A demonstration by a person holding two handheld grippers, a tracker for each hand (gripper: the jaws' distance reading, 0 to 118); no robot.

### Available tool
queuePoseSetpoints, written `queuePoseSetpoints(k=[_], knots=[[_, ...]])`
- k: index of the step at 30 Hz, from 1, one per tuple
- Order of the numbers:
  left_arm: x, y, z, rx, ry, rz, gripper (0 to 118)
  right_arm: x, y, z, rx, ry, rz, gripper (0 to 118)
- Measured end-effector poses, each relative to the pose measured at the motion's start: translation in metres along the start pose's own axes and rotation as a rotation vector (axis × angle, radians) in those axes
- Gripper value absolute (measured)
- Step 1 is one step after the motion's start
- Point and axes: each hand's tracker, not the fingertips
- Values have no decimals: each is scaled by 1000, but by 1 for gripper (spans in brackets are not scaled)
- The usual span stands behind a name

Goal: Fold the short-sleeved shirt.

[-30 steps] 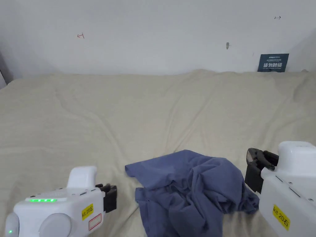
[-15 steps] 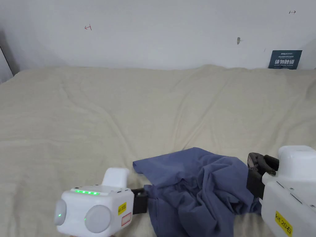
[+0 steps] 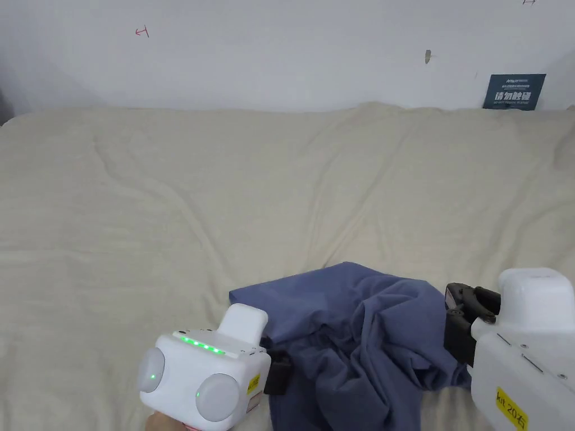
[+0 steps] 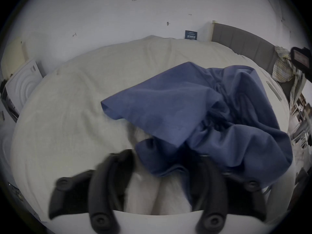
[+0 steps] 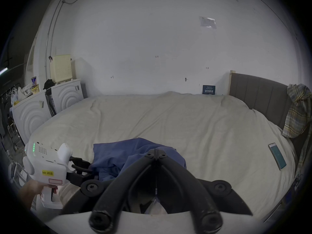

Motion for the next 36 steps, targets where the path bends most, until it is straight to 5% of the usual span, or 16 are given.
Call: queuePoseSetpoints(k=[4,11,17,18,21,25,30,31,33,36], knots=[[4,-1,7,-1,34,-49,4,1,-1,1,-6,-2,4,0],[-10,5,34,88,-17,87,4,8,18,-9,-9,15,23,0],[2,6,48,110,33,39,4,-3,57,-60,-91,187,144,0],[3,6,52,109,30,41,4,-5,64,-74,-98,227,149,15],[6,3,62,132,-2,56,4,-7,76,-122,-252,329,242,101],[0,4,62,121,-44,109,4,-19,76,-197,-390,324,361,101],[-5,2,58,110,-28,111,4,-29,54,-271,-658,339,347,101],[-6,1,58,105,-38,122,4,-30,47,-279,-689,349,351,97],[-7,0,57,110,-34,126,4,-33,29,-292,-752,299,365,65],[-8,-2,55,83,-18,106,4,-40,16,-287,-684,285,381,61]])
